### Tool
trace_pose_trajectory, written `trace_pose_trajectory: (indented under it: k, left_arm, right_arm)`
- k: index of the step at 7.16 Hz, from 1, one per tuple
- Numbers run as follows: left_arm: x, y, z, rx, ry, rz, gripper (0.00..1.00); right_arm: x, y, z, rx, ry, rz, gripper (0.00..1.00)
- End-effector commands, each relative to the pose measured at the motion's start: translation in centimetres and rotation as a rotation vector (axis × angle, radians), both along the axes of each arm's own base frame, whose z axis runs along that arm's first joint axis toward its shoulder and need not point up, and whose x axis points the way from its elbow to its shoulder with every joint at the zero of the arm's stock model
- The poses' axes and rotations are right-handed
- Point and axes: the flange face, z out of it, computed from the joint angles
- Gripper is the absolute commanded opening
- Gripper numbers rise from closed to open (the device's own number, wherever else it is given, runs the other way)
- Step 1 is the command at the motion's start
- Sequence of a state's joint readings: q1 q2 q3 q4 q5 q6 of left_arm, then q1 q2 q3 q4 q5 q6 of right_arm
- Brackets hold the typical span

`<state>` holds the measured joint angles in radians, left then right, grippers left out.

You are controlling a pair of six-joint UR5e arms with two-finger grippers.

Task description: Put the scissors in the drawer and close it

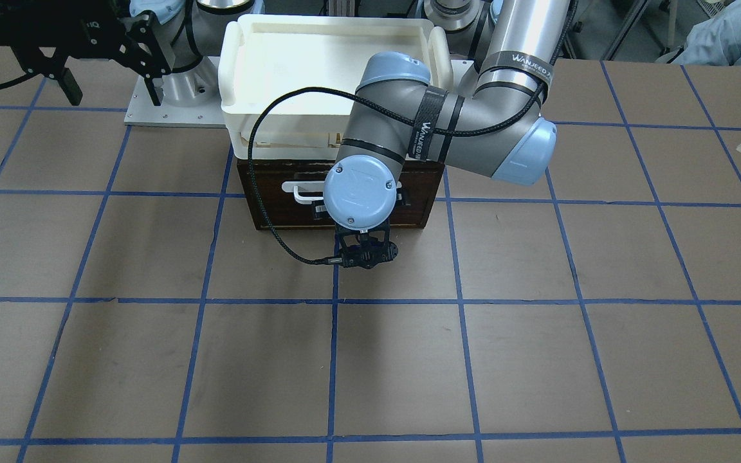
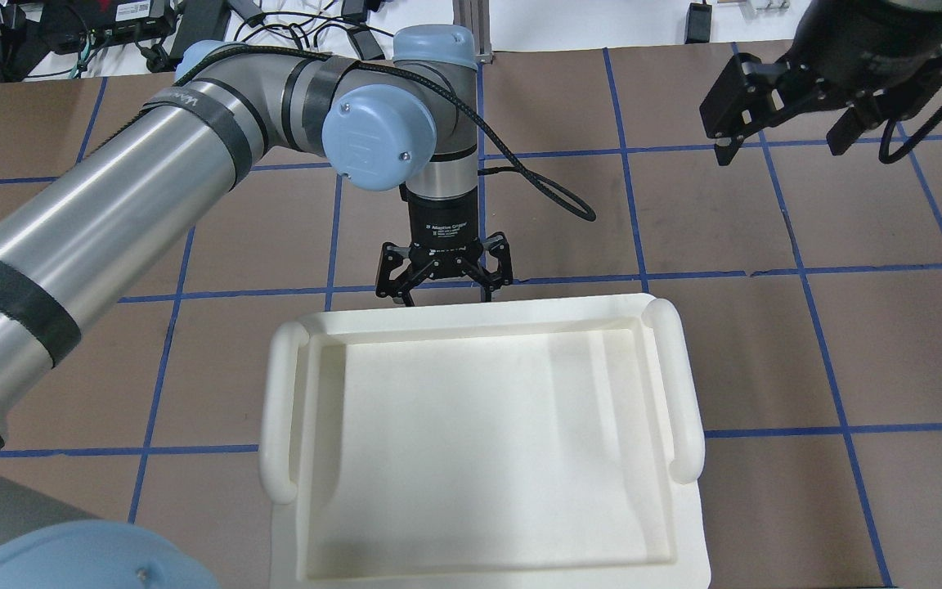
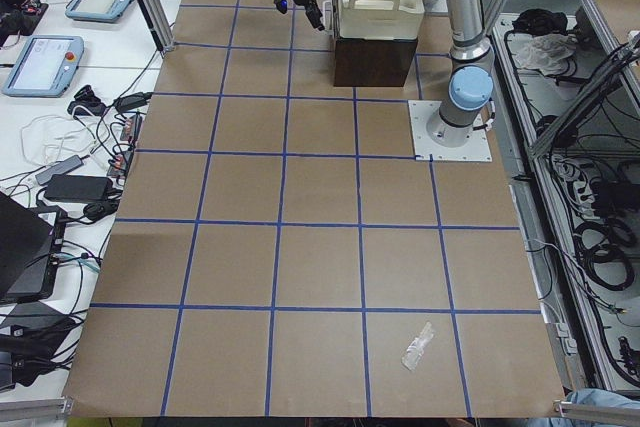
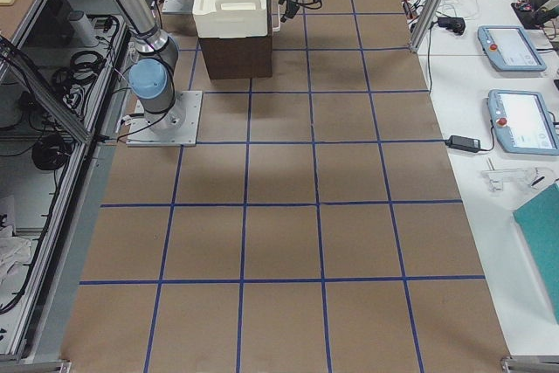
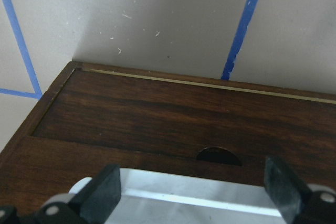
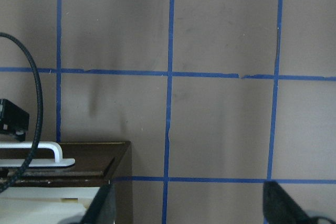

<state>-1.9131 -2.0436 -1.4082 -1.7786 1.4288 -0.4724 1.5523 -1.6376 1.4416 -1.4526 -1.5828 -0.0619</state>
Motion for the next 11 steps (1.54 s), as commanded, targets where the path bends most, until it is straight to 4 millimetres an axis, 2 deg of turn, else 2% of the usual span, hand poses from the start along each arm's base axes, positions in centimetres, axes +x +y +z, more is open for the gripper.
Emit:
trace_pose_trajectory:
  k: [1, 2, 3, 4, 5, 6, 7, 8, 9, 10, 11]
  left_arm:
    - [0.4, -1.0, 1.5, -0.051, 0.001, 0.023, 1.0]
    - [-0.1, -3.0, 3.3, -0.196, 0.052, 0.019, 1.0]
    - [-0.2, -4.3, 5.4, -0.344, 0.074, -0.005, 1.0]
    - [0.3, -4.4, 7.9, -0.45, 0.059, -0.102, 1.0]
    - [1.0, -3.3, 11.9, -0.514, 0.079, -0.165, 1.0]
    - [2.3, -1.4, 16.7, -0.582, 0.104, -0.225, 1.0]
    - [5.1, -0.1, 20.9, -0.632, 0.11, -0.198, 1.0]
    - [8.5, 2.0, 23.0, -0.588, 0.098, -0.163, 1.0]
    - [11.4, 3.5, 24.4, -0.568, 0.086, -0.131, 1.0]
    - [14.5, 5.6, 24.1, -0.499, 0.084, -0.132, 0.96]
    - [15.4, 7.9, 23.3, -0.489, 0.094, -0.143, 0.96]
  right_arm:
    - [-0.2, -1.6, 0.4, 0.003, 0.014, 0.0, 1.0]
    - [0.1, -0.5, 1.2, 0.0, 0.013, 0.005, 1.0]
    - [-0.2, -0.5, 1.2, 0.002, 0.019, 0.003, 1.0]
    - [0.0, -0.6, 1.0, -0.002, 0.004, 0.002, 1.0]
    - [0.0, -0.5, 1.5, -0.014, -0.003, -0.002, 1.0]
    - [0.3, 0.1, 1.5, -0.005, 0.006, 0.007, 1.0]
    - [-0.1, 0.1, 1.4, 0.0, 0.014, 0.003, 1.0]
    - [0.0, 0.3, 1.6, -0.008, 0.013, 0.003, 1.0]
    - [0.1, 0.0, 0.9, 0.004, -0.001, 0.0, 1.0]
    - [0.1, 0.3, 1.2, -0.002, 0.001, -0.005, 1.0]
    - [0.1, -0.2, 0.7, 0.001, -0.005, -0.005, 1.0]
